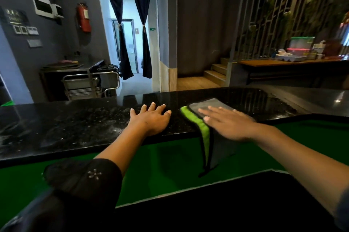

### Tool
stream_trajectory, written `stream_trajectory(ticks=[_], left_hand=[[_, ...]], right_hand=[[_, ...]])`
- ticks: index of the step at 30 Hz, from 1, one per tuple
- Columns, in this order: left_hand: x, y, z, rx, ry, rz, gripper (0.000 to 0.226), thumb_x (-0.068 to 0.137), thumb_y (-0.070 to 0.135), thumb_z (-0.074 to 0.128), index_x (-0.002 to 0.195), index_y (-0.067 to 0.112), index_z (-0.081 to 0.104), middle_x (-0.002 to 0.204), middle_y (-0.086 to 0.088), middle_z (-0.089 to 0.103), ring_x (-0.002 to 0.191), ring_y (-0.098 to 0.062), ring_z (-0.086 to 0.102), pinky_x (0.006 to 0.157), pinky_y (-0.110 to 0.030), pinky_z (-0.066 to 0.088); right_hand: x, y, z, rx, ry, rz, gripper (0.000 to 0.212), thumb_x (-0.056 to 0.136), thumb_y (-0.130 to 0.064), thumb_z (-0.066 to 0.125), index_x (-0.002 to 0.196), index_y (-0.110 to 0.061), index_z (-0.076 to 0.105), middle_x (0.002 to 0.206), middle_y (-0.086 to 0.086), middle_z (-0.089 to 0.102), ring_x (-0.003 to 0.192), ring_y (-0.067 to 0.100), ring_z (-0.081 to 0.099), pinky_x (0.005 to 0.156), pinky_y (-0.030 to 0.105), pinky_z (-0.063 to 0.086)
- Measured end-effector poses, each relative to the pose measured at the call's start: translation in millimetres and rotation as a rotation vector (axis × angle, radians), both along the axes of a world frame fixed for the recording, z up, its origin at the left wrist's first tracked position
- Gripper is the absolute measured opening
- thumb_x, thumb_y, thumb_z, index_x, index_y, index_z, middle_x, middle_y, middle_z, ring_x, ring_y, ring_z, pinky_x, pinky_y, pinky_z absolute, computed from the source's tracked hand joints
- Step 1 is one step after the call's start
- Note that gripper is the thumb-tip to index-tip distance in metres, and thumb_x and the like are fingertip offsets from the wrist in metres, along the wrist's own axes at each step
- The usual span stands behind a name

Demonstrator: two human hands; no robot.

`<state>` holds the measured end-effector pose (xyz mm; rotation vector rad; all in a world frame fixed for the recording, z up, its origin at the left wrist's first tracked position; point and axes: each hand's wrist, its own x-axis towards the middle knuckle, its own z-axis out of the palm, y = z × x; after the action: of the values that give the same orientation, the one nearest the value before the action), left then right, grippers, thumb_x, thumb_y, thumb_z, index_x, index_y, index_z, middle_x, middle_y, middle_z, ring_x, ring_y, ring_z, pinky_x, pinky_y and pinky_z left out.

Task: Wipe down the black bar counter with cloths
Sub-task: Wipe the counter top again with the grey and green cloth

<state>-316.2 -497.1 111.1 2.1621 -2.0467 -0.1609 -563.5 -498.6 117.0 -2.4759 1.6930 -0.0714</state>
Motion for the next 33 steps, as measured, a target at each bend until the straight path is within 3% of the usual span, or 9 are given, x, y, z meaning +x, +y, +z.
stream_trajectory(ticks=[4, 9, 12, 16, 21, 26, 30, 33], left_hand=[[-2, 0, -2, -0.002, 0.021, -0.018, 0.06, 0.096, 0.057, 0.014, 0.152, 0.036, 0.011, 0.161, -0.001, 0.001, 0.147, -0.029, -0.003, 0.113, -0.061, -0.008], [-1, -3, -1, -0.001, 0.02, -0.012, 0.06, 0.095, 0.056, 0.014, 0.152, 0.036, 0.011, 0.162, -0.002, 0.002, 0.147, -0.03, -0.003, 0.112, -0.064, -0.008], [0, -4, -3, 0.005, 0.006, -0.026, 0.059, 0.096, 0.057, 0.014, 0.152, 0.037, 0.011, 0.161, -0.001, 0.002, 0.147, -0.029, -0.002, 0.112, -0.063, -0.007], [2, -8, -1, -0.02, -0.017, -0.014, 0.058, 0.096, 0.059, 0.015, 0.151, 0.04, 0.013, 0.161, 0.002, 0.004, 0.148, -0.027, 0.001, 0.113, -0.062, -0.004], [4, -5, -6, -0.05, -0.04, 0.001, 0.058, 0.095, 0.062, 0.015, 0.15, 0.042, 0.015, 0.161, 0.004, 0.008, 0.148, -0.024, 0.005, 0.115, -0.057, 0.0], [-1, -3, -2, -0.069, -0.073, 0.049, 0.056, 0.095, 0.06, 0.02, 0.147, 0.042, 0.025, 0.159, 0.004, 0.019, 0.147, -0.024, 0.013, 0.114, -0.06, 0.004], [-36, -10, 17, -0.069, -0.216, 0.108, 0.055, 0.096, 0.055, 0.026, 0.139, 0.026, 0.042, 0.151, -0.004, 0.038, 0.14, -0.029, 0.031, 0.112, -0.066, 0.008], [-96, -25, 29, -0.04, -0.057, 0.021, 0.064, 0.091, 0.066, 0.028, 0.139, 0.026, 0.042, 0.144, -0.008, 0.046, 0.134, -0.031, 0.04, 0.111, -0.065, 0.013]], right_hand=[[-32, -25, 6, 0.031, -0.014, -0.236, 0.053, 0.1, -0.061, 0.012, 0.152, -0.05, 0.011, 0.165, -0.009, 0.002, 0.151, 0.021, 0.002, 0.117, 0.052, 0.0], [4, -55, 10, 0.025, -0.002, -0.355, 0.06, 0.099, -0.059, 0.012, 0.155, -0.039, 0.009, 0.165, 0.002, 0.001, 0.151, 0.031, 0.002, 0.118, 0.057, -0.001], [33, -50, 10, 0.003, -0.022, -0.304, 0.06, 0.1, -0.056, 0.015, 0.156, -0.034, 0.011, 0.165, 0.006, 0.004, 0.15, 0.034, 0.006, 0.117, 0.06, 0.001], [54, -28, 1, 0.007, -0.034, -0.124, 0.058, 0.1, -0.057, 0.013, 0.155, -0.04, 0.008, 0.165, 0.0, 0.001, 0.151, 0.028, 0.001, 0.118, 0.056, -0.003], [-19, -28, 1, 0.016, -0.022, 0.053, 0.055, 0.098, -0.064, 0.011, 0.152, -0.051, 0.008, 0.164, -0.012, 0.003, 0.151, 0.019, 0.002, 0.118, 0.05, 0.001], [-126, -78, 3, 0.039, -0.03, -0.196, 0.058, 0.097, -0.066, 0.013, 0.152, -0.049, 0.011, 0.165, -0.008, 0.002, 0.151, 0.022, 0.0, 0.117, 0.053, -0.001], [-129, -114, 7, 0.017, -0.028, -0.291, 0.058, 0.099, -0.062, 0.013, 0.154, -0.043, 0.011, 0.165, -0.003, 0.002, 0.151, 0.027, 0.002, 0.117, 0.055, -0.001], [-120, -127, 10, -0.015, -0.012, -0.322, 0.06, 0.099, -0.058, 0.012, 0.156, -0.037, 0.012, 0.165, 0.003, 0.004, 0.15, 0.032, 0.006, 0.118, 0.059, 0.001]])
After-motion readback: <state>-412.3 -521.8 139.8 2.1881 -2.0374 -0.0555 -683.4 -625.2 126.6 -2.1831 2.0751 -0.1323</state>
